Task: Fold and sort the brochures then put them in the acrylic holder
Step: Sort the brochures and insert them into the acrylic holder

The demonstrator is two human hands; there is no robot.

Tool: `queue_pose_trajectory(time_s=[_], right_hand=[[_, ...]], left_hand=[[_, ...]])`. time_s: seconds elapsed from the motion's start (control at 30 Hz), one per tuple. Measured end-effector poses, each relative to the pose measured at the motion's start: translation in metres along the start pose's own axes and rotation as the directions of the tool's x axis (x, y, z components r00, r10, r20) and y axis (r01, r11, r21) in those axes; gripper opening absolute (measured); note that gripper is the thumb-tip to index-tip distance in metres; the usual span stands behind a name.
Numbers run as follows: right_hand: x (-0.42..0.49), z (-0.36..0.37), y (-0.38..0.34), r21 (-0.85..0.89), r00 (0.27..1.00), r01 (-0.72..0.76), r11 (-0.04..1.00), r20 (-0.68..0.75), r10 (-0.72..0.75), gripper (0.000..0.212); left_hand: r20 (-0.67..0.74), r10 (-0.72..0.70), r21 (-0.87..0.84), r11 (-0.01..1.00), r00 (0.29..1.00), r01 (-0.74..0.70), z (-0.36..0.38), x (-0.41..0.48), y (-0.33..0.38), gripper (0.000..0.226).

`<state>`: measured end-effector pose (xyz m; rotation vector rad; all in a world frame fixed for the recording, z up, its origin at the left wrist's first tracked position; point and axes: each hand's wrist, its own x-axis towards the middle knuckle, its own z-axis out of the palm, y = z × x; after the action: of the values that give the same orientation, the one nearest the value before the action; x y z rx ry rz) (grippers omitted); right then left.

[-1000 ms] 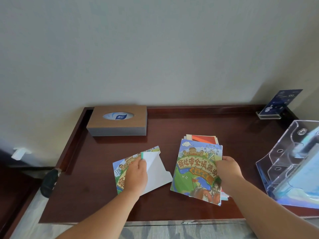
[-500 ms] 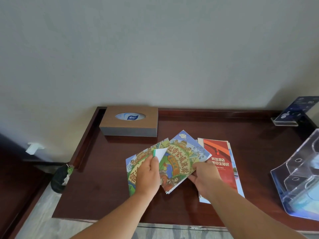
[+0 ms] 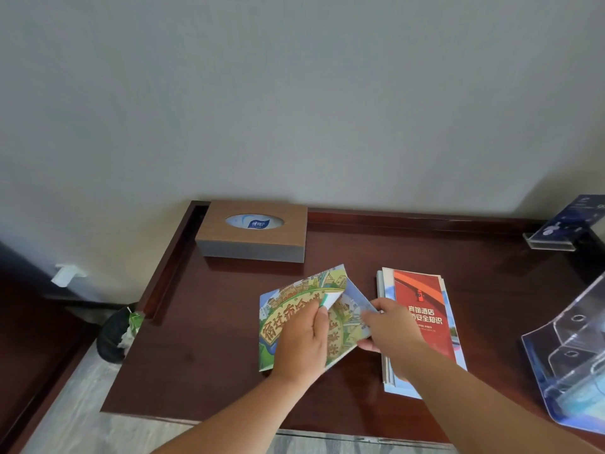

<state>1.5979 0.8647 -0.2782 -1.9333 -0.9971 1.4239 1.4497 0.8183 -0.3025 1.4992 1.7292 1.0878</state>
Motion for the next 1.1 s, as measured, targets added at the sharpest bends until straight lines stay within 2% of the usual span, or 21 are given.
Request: queue_pose_trajectory(time_s=[0.13,0.23,0.4,0.5,0.57,0.67,0.73,0.83,0.93,1.0,1.1], right_hand=[[-0.003,0.018,0.003,0.091,0.998,-0.052,0.995,-0.029,0.055,0.009],[0.0,0.023,0.004,0.141,0.993,-0.107,0.984,-0.038,0.113,0.011],[-0.003,0.033,0.0,0.256,0.984,-0.171,0.951,0.091,0.153,0.026],[0.0,0.029,-0.003,0.155,0.992,-0.106,0.982,0.078,0.095,0.024],[0.004,0.021,-0.001,0.089,0.998,-0.054,0.995,0.05,0.05,0.026],[0.005,0.016,0.001,0.096,0.999,-0.042,0.994,0.025,0.04,0.025],[0.007,0.021,0.001,0.099,0.999,-0.039,0.994,0.008,0.039,0.025],[0.007,0.03,0.003,0.162,0.997,-0.069,0.984,-0.011,0.072,0.022],[0.005,0.032,0.001,0.262,0.993,-0.118,0.958,0.045,0.11,0.027],[0.005,0.027,-0.003,0.308,0.985,-0.157,0.938,0.123,0.125,0.028],[0.006,0.02,-0.004,0.263,0.974,-0.193,0.945,0.166,0.153,0.022]], left_hand=[[0.009,0.036,0.01,0.999,0.999,-0.036,0.005,-0.001,0.004,0.031],[-0.004,0.057,0.092,0.994,0.998,-0.056,0.002,0.001,-0.001,0.029],[0.046,0.13,0.247,0.959,0.99,-0.137,0.009,-0.006,0.0,0.028],[0.081,0.156,0.303,0.937,0.984,-0.174,0.005,-0.004,-0.005,0.027],[0.053,0.168,0.349,0.921,0.984,-0.176,-0.001,0.001,-0.007,0.024],[0.028,0.14,0.452,0.882,0.99,-0.137,-0.008,0.008,-0.005,0.024],[0.027,0.181,0.473,0.864,0.983,-0.172,-0.005,0.009,0.0,0.025],[0.105,0.23,0.507,0.825,0.967,-0.251,0.004,0.004,0.008,0.022],[0.182,0.25,0.533,0.788,0.951,-0.309,0.002,0.004,0.004,0.033],[0.244,0.321,0.55,0.731,0.915,-0.404,-0.005,0.005,0.002,0.036],[0.356,0.422,0.497,0.67,0.834,-0.552,-0.007,0.009,-0.001,0.034]])
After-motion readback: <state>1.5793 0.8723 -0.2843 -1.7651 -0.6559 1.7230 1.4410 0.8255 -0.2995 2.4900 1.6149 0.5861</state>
